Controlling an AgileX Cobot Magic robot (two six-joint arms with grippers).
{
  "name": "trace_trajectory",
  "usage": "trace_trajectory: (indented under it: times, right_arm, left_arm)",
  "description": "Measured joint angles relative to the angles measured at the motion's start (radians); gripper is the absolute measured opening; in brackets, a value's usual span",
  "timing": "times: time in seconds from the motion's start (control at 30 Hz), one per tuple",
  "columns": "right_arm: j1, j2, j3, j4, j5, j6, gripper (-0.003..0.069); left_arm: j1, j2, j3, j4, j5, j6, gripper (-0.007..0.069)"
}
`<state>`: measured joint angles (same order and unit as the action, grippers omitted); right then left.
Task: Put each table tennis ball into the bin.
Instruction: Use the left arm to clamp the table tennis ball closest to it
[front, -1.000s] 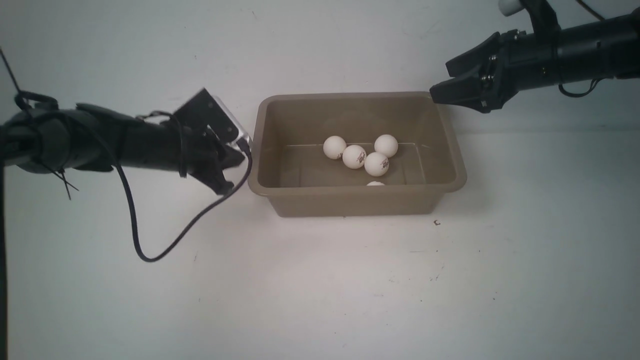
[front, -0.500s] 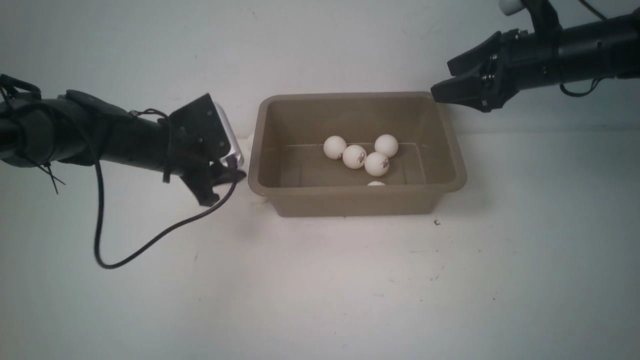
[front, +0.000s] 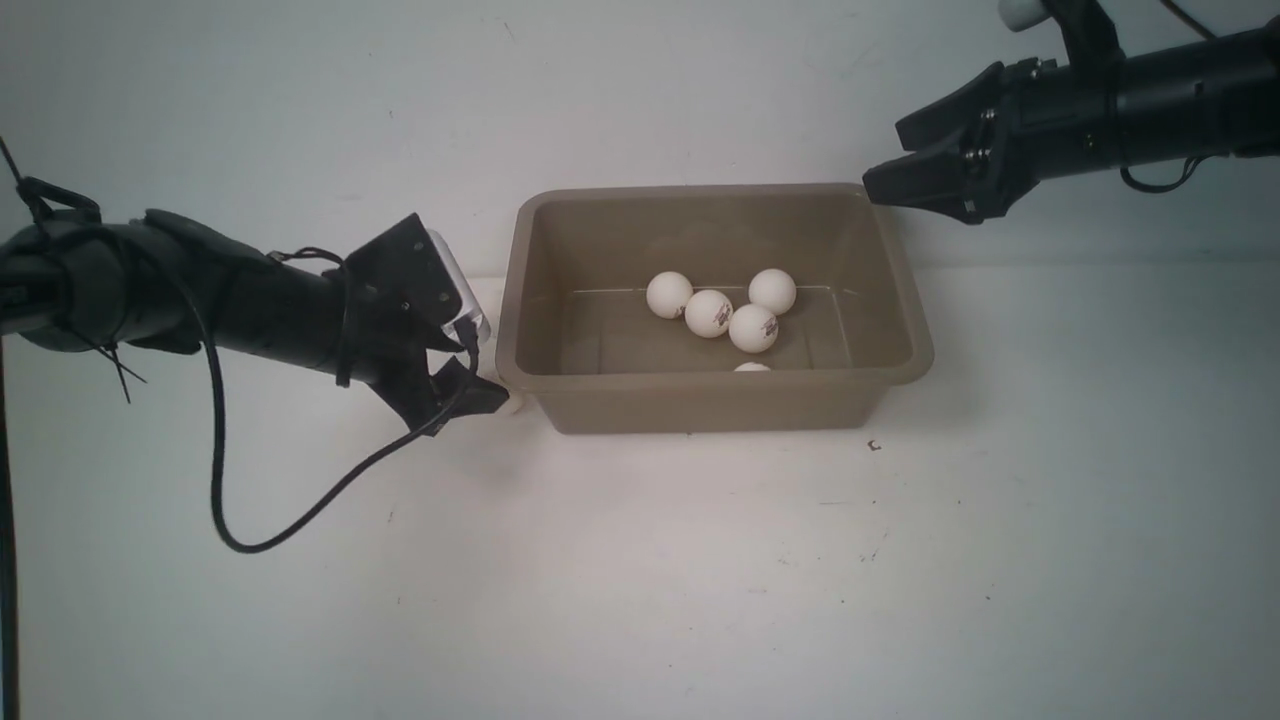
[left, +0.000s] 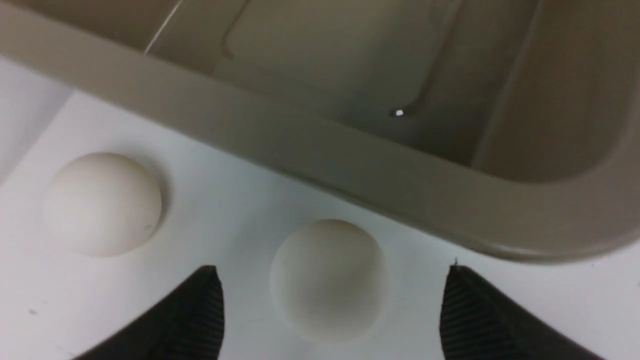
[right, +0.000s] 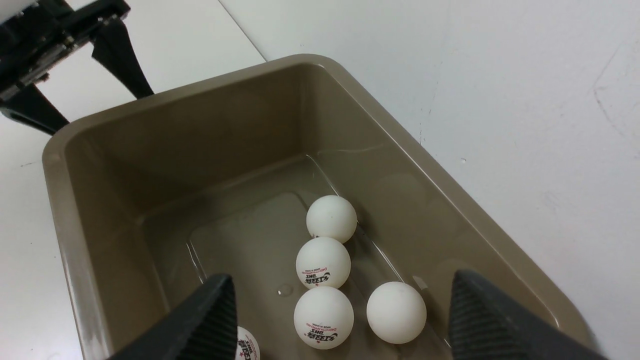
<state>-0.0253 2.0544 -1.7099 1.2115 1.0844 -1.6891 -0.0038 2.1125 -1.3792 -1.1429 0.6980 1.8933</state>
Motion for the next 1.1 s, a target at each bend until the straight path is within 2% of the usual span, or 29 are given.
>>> trace_trajectory:
  times: [0.2,0.47,0.57,0.63,0.7,0.9,1.1]
  right_arm:
    - [0.0,0.0,0.0,0.0,0.0,-0.002,0.0514]
    - [0.0,0.0,0.0,-0.001,-0.007,-0.002,0.0514]
    - [0.0,0.0,0.0,-0.001,-0.007,-0.003,0.0514]
    - [0.0,0.0,0.0,0.0,-0.007,-0.004,0.0514]
    - [0.0,0.0,0.0,0.0,-0.007,-0.004,0.0514]
    - [0.0,0.0,0.0,0.0,-0.012,-0.006,0.0514]
    - [0.0,0.0,0.0,0.0,-0.016,-0.006,0.0514]
  left_arm:
    - [-0.009,0.033,0.0,-0.066,-0.078,-0.062,0.051]
    - [-0.063,0.062,0.0,-0.074,-0.129,-0.096,0.0505]
    - [-0.069,0.062,0.0,-0.075,-0.132,-0.116,0.0439]
    - [-0.069,0.062,0.0,-0.075,-0.152,-0.122,0.0326]
    - [-0.069,0.062,0.0,-0.073,-0.153,-0.125,0.0328]
    - [-0.068,0.029,0.0,0.032,-0.153,-0.143,0.0335]
    - [-0.034,-0.073,0.0,0.166,-0.132,-0.227,0.0335]
